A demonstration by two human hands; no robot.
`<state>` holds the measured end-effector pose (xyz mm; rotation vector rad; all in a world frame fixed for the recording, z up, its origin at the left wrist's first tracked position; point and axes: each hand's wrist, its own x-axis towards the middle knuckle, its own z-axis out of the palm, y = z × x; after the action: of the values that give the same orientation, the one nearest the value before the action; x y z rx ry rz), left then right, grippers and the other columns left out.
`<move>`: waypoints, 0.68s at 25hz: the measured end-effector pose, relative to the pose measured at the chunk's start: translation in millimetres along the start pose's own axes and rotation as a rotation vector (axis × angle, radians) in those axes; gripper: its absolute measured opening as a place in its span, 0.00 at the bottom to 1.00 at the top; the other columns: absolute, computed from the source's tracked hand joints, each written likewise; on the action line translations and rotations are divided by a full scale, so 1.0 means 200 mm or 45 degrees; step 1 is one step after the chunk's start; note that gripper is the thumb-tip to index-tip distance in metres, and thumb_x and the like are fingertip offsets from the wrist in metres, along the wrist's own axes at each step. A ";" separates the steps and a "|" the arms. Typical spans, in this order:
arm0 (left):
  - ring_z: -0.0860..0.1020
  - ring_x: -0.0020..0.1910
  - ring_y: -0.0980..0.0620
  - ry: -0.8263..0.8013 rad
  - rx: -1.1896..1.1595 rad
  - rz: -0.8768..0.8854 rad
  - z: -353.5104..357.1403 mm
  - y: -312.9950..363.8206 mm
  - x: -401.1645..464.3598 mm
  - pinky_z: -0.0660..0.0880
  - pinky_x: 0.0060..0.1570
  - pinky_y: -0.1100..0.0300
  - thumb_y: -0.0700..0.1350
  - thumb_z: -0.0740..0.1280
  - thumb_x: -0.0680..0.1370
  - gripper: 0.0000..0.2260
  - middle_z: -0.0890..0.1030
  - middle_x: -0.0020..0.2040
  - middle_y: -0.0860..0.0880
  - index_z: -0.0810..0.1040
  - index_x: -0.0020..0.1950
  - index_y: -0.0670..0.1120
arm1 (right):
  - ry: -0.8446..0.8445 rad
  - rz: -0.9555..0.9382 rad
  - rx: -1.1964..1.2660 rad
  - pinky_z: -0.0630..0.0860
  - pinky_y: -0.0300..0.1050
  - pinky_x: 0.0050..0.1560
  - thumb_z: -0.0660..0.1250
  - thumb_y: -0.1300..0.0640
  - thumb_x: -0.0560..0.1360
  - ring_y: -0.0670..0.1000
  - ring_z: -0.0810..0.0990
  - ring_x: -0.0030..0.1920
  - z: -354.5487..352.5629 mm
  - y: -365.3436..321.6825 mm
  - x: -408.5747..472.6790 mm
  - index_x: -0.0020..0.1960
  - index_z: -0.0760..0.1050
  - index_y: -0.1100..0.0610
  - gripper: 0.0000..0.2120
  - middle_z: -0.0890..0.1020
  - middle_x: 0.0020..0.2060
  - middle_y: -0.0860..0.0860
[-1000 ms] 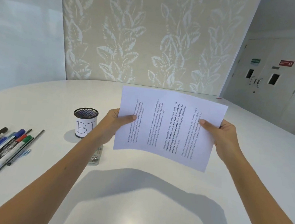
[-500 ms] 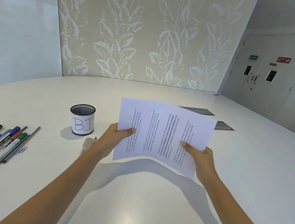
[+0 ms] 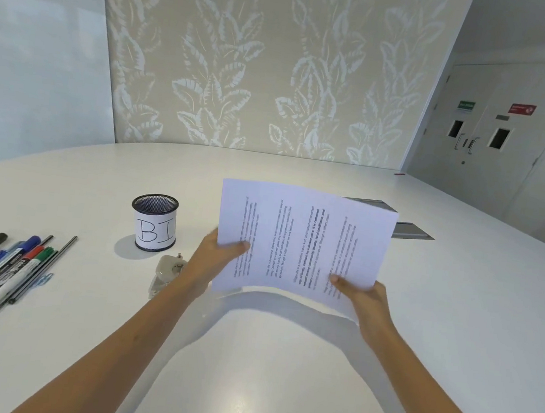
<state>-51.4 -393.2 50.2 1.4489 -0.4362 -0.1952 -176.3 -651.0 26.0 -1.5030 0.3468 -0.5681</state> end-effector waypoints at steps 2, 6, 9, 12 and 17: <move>0.74 0.66 0.51 0.182 0.148 0.207 0.00 0.13 0.05 0.67 0.69 0.50 0.42 0.74 0.73 0.39 0.70 0.72 0.46 0.54 0.77 0.47 | -0.006 -0.084 -0.042 0.80 0.43 0.48 0.76 0.64 0.67 0.45 0.85 0.42 -0.03 -0.15 0.05 0.51 0.82 0.58 0.14 0.87 0.45 0.49; 0.54 0.77 0.41 0.290 1.072 0.791 -0.03 0.47 0.16 0.53 0.73 0.46 0.51 0.76 0.69 0.48 0.56 0.77 0.40 0.49 0.78 0.40 | -0.121 -0.264 -0.346 0.81 0.35 0.42 0.76 0.64 0.67 0.43 0.84 0.36 -0.07 -0.50 0.11 0.48 0.82 0.59 0.10 0.85 0.42 0.50; 0.61 0.75 0.46 -0.204 1.361 0.762 0.01 0.69 0.18 0.58 0.71 0.46 0.56 0.72 0.72 0.36 0.67 0.74 0.48 0.61 0.76 0.49 | -0.260 -0.383 -0.793 0.72 0.31 0.32 0.77 0.63 0.67 0.44 0.77 0.30 -0.06 -0.76 0.13 0.41 0.82 0.60 0.05 0.81 0.32 0.47; 0.81 0.52 0.50 -0.638 0.998 0.412 0.03 0.76 0.19 0.74 0.52 0.55 0.51 0.70 0.76 0.14 0.84 0.55 0.49 0.80 0.59 0.49 | -0.328 -0.510 -1.245 0.64 0.30 0.26 0.78 0.58 0.67 0.46 0.72 0.28 0.00 -0.95 0.13 0.32 0.79 0.53 0.09 0.77 0.28 0.48; 0.81 0.46 0.44 -0.530 0.598 0.352 0.04 0.65 0.19 0.73 0.50 0.50 0.54 0.67 0.77 0.14 0.84 0.51 0.41 0.82 0.55 0.46 | -0.153 -0.778 -1.153 0.71 0.35 0.31 0.76 0.55 0.69 0.47 0.77 0.31 -0.04 -1.18 0.17 0.41 0.81 0.58 0.07 0.81 0.30 0.51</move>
<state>-36.9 -399.7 184.6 1.7880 -1.0700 -0.1780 -184.4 -670.8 263.7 -2.5438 0.0203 -0.8504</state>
